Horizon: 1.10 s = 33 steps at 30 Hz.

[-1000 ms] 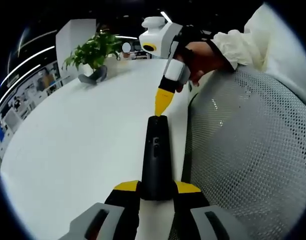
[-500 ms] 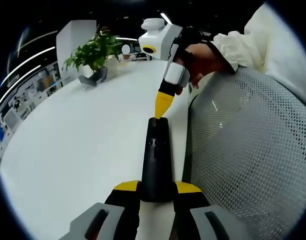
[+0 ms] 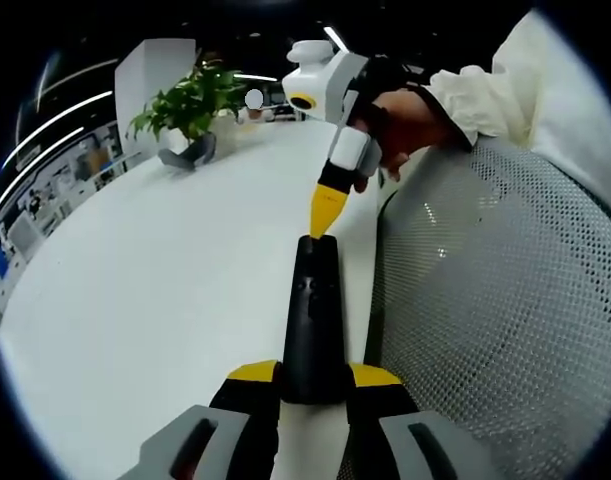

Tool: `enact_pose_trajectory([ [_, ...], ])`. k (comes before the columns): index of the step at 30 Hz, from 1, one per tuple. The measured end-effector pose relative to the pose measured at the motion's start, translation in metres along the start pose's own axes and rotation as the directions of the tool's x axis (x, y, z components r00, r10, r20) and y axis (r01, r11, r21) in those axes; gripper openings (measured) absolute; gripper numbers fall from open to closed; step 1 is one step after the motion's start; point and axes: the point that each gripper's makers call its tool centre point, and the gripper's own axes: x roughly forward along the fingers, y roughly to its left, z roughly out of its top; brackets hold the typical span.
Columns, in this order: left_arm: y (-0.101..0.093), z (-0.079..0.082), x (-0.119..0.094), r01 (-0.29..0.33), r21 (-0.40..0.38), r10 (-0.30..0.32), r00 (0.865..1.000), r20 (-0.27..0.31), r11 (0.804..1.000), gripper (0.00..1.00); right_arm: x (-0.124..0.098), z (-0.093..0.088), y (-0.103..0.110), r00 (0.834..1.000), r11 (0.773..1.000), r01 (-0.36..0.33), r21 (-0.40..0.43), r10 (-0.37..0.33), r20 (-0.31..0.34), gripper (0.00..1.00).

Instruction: Press the specified remote control buttons in sequence, fully releasing each button before pressing the next.

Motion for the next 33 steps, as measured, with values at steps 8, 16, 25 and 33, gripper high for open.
enact_pose_trajectory([
  [8,0.0004,0.0001,-0.0003,0.002,-0.017,-0.002,1.000,0.008,1.000,0.24,-0.0005,0.0001,-0.0001,1.000,1.000,-0.001,0.002,0.001,0.001,0.00],
  [16,0.0003,0.0004,-0.0003,0.003,-0.028,-0.003,1.000,0.014,1.000,0.24,-0.0002,0.0015,-0.0029,1.000,1.000,-0.010,0.030,0.010,0.007,0.00],
  [25,0.0002,0.0006,-0.0004,0.002,-0.028,-0.002,1.000,0.018,1.000,0.24,-0.0012,-0.0006,0.0013,1.000,0.999,-0.011,0.034,0.011,0.005,0.00],
  [33,0.0002,0.0007,-0.0002,0.001,-0.026,-0.001,1.000,0.019,1.000,0.24,-0.0017,0.0000,-0.0019,0.999,0.998,-0.033,0.054,0.032,0.015,0.00],
])
